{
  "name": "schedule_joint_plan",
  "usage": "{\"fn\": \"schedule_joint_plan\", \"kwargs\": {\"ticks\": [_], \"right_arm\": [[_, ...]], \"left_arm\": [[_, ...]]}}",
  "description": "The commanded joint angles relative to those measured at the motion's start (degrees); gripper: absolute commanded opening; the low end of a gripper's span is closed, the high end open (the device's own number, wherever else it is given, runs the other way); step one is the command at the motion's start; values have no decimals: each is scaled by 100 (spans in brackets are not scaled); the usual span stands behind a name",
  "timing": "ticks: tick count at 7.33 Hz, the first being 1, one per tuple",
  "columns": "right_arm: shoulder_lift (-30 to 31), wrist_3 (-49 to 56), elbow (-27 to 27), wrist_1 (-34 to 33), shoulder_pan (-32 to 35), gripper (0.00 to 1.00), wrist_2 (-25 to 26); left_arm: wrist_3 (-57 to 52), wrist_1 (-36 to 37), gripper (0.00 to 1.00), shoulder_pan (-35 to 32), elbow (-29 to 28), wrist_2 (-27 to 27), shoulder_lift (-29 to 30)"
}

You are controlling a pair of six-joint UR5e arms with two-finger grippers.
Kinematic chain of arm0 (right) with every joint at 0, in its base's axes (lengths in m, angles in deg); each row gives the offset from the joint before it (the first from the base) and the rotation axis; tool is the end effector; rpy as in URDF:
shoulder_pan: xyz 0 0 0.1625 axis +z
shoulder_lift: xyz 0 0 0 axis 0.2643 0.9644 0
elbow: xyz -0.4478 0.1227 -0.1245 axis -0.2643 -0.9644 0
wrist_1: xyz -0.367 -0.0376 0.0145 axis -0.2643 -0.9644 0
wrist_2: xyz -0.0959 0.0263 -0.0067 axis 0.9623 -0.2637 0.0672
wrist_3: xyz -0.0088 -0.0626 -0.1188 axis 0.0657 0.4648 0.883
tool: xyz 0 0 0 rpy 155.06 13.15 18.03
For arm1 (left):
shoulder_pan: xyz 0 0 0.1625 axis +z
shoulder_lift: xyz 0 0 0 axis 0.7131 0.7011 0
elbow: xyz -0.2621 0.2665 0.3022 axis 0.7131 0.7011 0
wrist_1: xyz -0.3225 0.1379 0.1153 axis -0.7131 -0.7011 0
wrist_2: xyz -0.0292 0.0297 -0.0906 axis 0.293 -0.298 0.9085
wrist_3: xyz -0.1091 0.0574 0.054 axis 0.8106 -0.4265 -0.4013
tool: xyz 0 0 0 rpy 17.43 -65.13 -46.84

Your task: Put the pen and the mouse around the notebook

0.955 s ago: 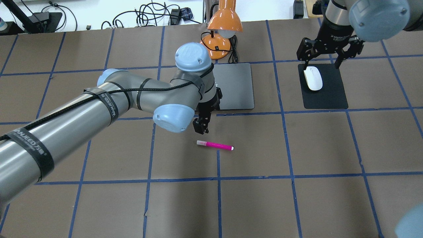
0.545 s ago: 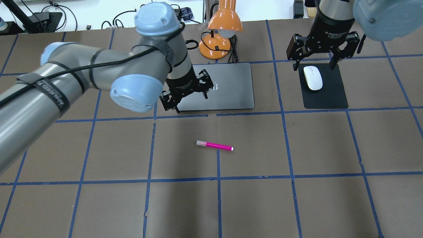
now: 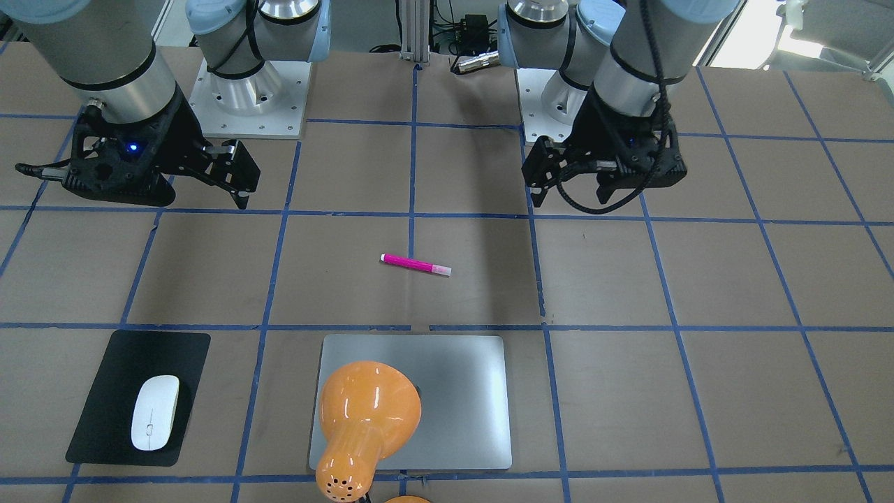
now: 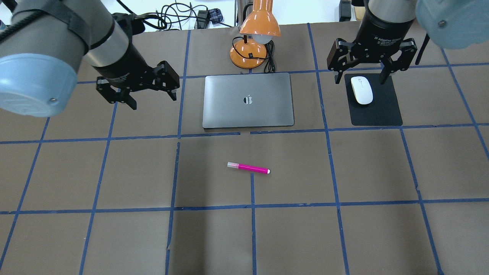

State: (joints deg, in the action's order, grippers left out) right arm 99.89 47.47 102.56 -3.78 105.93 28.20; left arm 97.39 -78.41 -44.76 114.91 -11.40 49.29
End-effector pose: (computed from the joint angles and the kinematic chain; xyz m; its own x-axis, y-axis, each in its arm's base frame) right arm 0.1373 -0.4788 0.5006 -0.9966 0.0814 0.0123 0.0819 0.9955 0.0470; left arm -0.1465 -0.4341 0.4911 -0.9874 -0.1306 0.0893 -0.1341 0.9904 -0.0348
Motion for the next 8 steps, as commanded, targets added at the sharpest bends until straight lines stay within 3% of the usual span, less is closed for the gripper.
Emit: {"fn": "schedule_joint_plan", "kwargs": {"ticks": [1,4,8], "right_arm": [[-15,-49,-59,-73,71,100,-88],[-409,-41,-567,-117,54,100,-81],[-429,-58,-587,-90,54,100,-133]], "left_arm": [[-271,-285,100,201,-7,-363,-299],[-403,-329,100,227,-251,-436,-81],[-403,-399,100,192,-306,-401,-1]]}}
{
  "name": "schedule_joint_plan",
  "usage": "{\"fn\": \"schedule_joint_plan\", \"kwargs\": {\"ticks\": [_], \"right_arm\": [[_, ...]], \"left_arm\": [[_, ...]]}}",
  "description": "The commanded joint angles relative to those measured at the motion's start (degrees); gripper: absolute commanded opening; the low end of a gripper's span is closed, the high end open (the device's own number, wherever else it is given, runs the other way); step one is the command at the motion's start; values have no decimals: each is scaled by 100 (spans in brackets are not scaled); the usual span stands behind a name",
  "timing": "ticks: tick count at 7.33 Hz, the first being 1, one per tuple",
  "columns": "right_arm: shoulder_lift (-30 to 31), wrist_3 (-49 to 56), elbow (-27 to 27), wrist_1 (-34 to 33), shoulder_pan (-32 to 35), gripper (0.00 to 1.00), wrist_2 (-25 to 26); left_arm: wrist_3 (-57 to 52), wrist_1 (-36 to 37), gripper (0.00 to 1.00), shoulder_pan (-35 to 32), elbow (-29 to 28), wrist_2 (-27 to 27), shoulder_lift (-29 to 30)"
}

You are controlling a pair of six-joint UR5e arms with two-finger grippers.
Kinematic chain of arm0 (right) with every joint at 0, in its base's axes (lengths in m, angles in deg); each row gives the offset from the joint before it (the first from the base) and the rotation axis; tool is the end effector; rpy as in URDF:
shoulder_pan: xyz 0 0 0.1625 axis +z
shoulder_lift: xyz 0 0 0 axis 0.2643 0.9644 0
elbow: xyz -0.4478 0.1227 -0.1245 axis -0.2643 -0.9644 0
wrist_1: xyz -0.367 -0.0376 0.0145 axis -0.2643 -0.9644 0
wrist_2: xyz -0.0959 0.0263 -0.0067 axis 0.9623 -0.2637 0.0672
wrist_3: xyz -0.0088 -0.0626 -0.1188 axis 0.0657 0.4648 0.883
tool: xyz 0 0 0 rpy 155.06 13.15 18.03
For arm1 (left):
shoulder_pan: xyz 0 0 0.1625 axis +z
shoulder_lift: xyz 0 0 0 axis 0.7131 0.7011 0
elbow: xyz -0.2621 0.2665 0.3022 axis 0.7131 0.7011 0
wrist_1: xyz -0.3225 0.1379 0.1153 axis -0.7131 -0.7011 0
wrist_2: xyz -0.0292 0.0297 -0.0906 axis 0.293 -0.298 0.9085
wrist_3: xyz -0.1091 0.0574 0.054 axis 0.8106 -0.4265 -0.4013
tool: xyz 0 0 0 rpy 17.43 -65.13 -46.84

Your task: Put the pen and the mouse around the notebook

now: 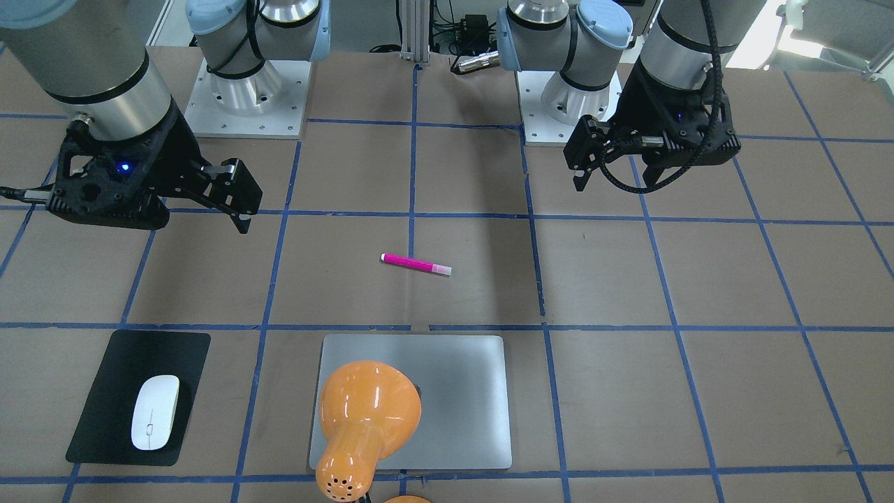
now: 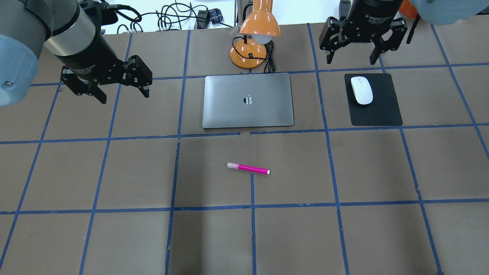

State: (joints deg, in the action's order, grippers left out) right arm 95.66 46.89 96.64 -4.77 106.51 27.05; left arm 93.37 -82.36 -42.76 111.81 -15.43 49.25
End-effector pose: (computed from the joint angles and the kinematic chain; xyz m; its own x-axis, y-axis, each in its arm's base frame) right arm 0.1457 -0.5189 0.5108 -0.9966 0.0819 -0.0120 0.0819 0.9966 0.0024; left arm -0.1218 -0.4372 0.5080 -0.9950 -0.0991 0.0156 -0.0996 0.9945 -0.0318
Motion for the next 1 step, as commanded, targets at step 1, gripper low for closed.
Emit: {"fn": "schedule_joint_plan", "kwargs": {"ticks": [1], "right_arm": [[-14,-1,5,8,-4,100,-9]], "left_arm": [[0,-4,100,-17,38,1,-5]]}}
